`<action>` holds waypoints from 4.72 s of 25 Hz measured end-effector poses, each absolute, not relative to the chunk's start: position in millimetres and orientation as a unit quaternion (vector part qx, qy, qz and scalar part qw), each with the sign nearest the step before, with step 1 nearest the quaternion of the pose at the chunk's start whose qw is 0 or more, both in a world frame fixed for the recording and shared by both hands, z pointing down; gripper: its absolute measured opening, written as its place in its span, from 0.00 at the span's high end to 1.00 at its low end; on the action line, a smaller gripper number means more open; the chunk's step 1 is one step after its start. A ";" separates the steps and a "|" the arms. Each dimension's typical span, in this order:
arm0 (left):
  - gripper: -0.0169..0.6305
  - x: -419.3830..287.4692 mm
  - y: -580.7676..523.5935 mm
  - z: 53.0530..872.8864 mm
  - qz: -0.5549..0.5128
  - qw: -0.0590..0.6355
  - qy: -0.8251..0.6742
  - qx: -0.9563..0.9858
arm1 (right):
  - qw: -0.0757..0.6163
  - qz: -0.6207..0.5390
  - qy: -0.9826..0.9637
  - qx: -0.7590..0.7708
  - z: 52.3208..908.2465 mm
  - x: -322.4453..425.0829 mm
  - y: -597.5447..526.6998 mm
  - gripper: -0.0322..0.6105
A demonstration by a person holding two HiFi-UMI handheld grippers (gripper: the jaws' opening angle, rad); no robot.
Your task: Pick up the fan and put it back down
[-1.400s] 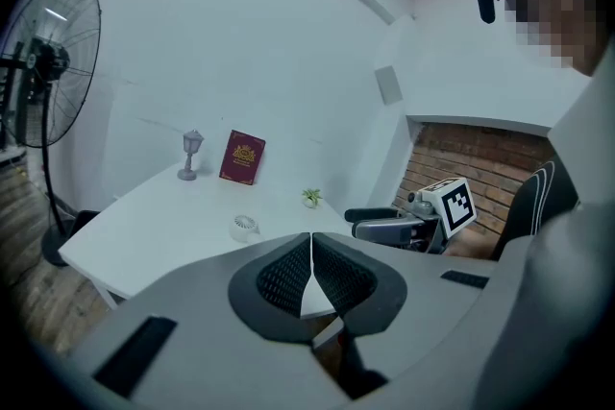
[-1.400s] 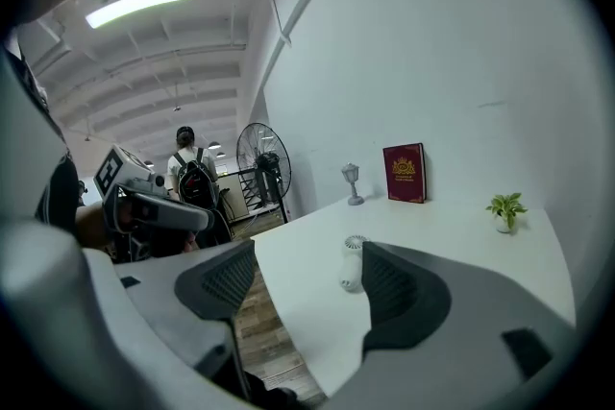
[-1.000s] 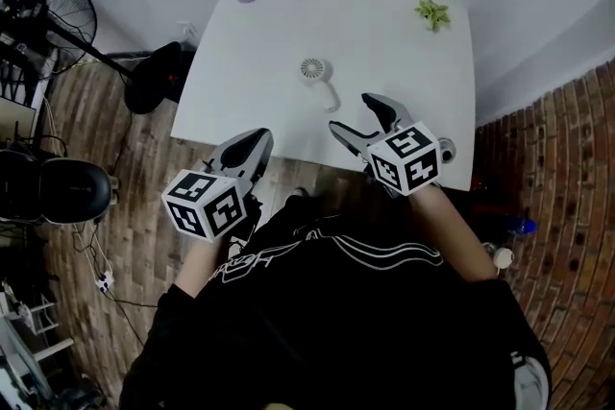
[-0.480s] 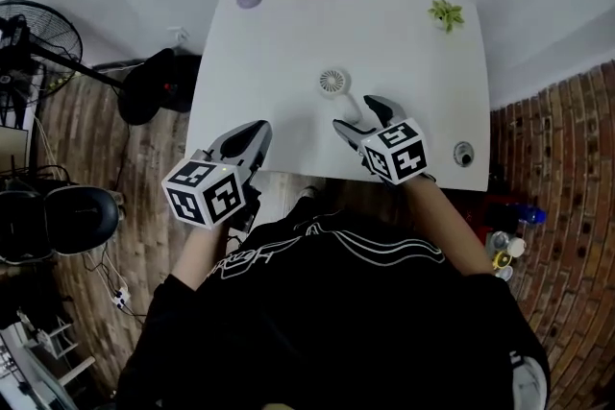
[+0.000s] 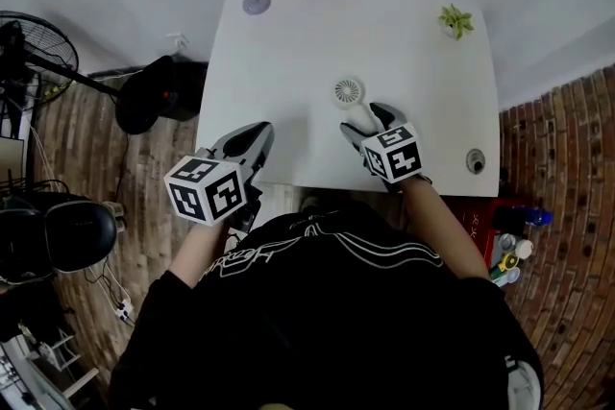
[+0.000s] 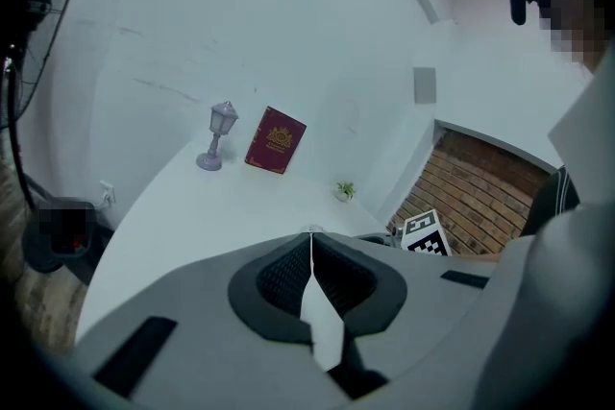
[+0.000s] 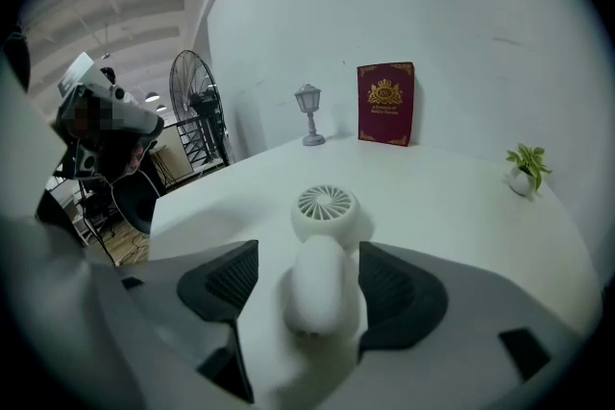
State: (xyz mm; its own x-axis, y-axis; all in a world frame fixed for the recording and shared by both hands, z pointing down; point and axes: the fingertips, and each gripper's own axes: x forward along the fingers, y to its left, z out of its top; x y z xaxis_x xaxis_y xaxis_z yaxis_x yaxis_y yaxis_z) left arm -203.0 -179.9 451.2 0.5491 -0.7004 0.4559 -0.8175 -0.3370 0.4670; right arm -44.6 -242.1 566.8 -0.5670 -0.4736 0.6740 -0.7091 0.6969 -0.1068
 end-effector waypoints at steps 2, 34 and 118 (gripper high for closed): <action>0.92 -208.1 -183.8 453.1 0.089 0.336 -0.466 0.814 | 0.327 0.178 -0.862 0.344 574.5 -45.1 -245.9 0.47; 0.92 -209.1 -198.0 459.0 0.094 0.341 -0.439 0.826 | 0.336 0.187 -0.845 0.373 588.1 -41.4 -253.3 0.65; 0.92 -149.9 -226.2 378.5 0.086 0.253 -0.371 0.889 | 0.180 0.156 -0.882 0.406 433.9 -19.7 -254.1 0.65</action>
State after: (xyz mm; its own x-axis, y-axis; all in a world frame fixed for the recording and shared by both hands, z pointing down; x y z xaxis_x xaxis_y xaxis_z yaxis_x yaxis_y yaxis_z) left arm -149.9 -226.2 378.5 0.7100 -0.6168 0.3397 -0.7033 -0.5970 0.3859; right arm -19.7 -254.1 433.9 -0.6059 -0.6600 0.4443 -0.7724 0.6217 -0.1299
